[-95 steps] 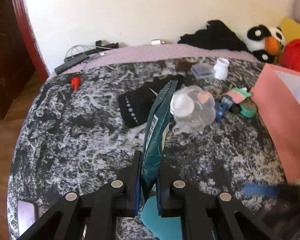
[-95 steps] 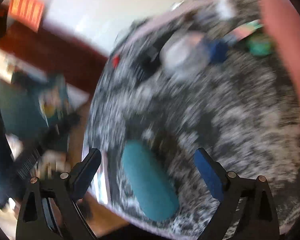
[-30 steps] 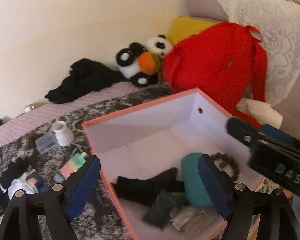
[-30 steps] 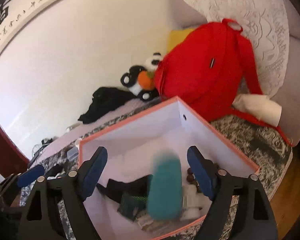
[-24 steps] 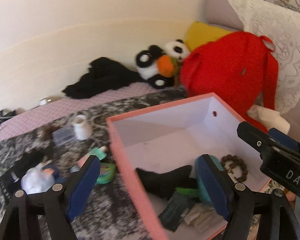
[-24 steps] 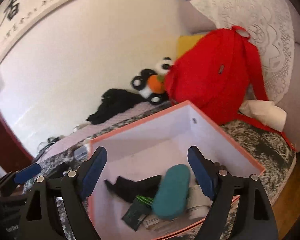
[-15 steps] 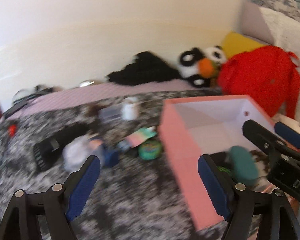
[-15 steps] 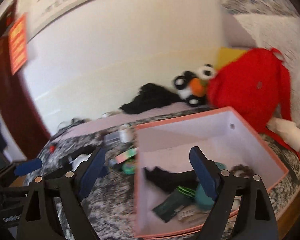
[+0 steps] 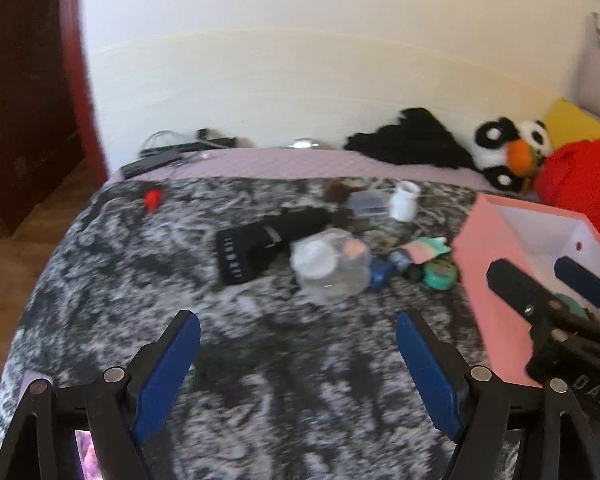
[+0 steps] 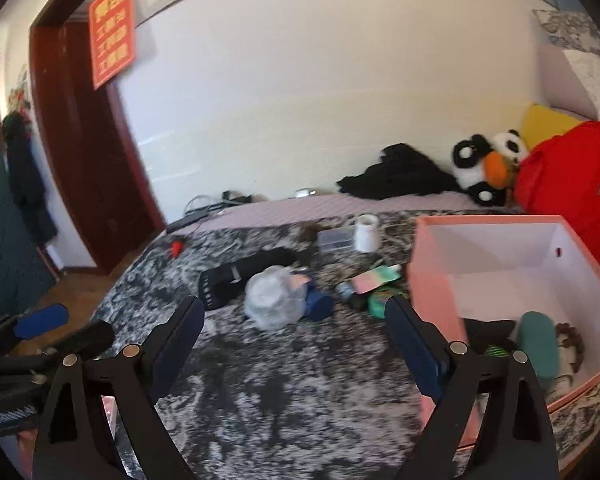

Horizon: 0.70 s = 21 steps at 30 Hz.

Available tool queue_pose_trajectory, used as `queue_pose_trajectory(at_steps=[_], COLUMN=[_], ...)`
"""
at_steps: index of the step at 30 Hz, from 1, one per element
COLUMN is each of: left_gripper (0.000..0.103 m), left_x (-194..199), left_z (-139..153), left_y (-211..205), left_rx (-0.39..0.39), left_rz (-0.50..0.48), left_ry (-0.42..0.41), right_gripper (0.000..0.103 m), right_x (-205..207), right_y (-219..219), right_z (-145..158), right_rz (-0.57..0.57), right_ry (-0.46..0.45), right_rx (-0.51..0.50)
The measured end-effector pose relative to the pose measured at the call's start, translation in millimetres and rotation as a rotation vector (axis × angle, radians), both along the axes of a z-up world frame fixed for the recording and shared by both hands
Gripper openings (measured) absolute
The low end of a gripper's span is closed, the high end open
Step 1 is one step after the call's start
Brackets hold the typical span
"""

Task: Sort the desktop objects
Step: 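Move both tools away from the pink box back over the bed, then grasp the black dotted glove with the left tool while the right tool approaches the blue figure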

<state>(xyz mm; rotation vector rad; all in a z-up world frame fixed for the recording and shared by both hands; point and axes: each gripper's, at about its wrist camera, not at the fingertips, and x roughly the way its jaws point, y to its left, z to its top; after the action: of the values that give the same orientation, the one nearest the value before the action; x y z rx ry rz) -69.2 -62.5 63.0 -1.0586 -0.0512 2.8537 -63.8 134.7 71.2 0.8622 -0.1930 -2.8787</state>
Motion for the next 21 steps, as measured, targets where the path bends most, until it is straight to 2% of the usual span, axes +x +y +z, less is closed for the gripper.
queue_pose_trajectory(at_steps=[10,16,21], left_gripper=[0.087,0.094,0.095], left_x=[-7,-21,-40], left_z=[-17,-38,-56], left_y=[-50,-60,-64], left_rx=[0.018,0.002,-0.014], left_rz=[0.078,0.095,0.100], left_ry=[-0.015,-0.014,-0.046], right_gripper=[0.098,0.099,0.099], right_x=[-29,-47,-65], right_y=[-47,-58,-64], right_z=[-32,-50,-68], right_rz=[0.057,0.058,0.052], right_ry=[-0.063,-0.081,-0.113], right_rx=[0.008,0.011,0.027])
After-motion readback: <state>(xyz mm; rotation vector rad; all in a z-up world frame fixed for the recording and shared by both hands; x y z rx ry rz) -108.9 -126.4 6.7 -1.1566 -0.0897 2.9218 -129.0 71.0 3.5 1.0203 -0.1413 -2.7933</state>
